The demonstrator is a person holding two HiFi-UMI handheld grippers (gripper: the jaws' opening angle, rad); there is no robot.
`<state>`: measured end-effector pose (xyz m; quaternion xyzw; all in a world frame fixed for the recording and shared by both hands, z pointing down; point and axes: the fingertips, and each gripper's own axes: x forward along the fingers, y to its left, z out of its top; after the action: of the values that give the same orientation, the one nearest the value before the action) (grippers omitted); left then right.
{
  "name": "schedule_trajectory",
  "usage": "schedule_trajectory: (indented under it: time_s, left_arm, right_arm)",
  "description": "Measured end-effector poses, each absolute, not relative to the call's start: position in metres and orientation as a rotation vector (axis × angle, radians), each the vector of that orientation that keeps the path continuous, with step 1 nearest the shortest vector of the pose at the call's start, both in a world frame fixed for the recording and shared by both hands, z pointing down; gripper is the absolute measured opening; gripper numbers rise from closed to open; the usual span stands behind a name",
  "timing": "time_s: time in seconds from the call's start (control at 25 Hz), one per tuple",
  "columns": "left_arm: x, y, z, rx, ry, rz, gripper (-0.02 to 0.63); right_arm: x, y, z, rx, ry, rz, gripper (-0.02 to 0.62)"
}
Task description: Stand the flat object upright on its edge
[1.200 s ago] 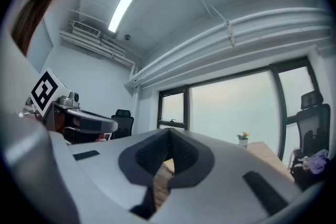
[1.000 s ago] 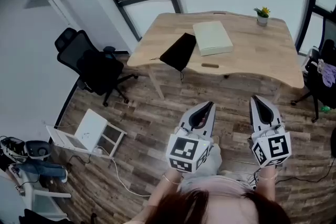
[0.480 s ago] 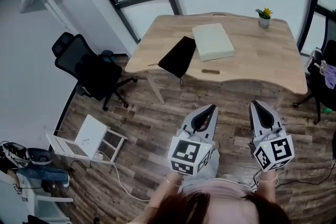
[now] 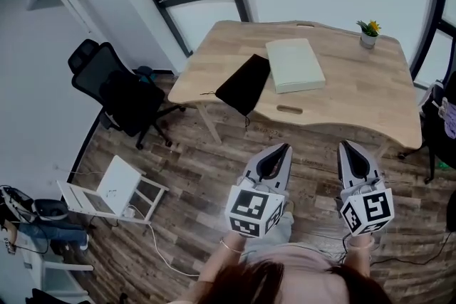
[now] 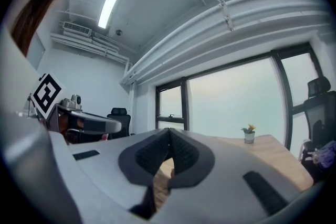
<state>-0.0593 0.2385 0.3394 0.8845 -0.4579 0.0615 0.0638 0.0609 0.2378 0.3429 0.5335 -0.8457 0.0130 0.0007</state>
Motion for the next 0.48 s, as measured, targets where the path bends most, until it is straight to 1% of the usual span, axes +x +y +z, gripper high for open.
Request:
schedule_trajectory:
  time_s: [0.48]
  left_arm:
    - [-0.064, 0.159, 0.337, 2.67, -1.371, 0.182, 0.012]
  right_arm:
    - [0.053, 0.161, 0.341, 1.649, -2.662, 0.06, 0.0]
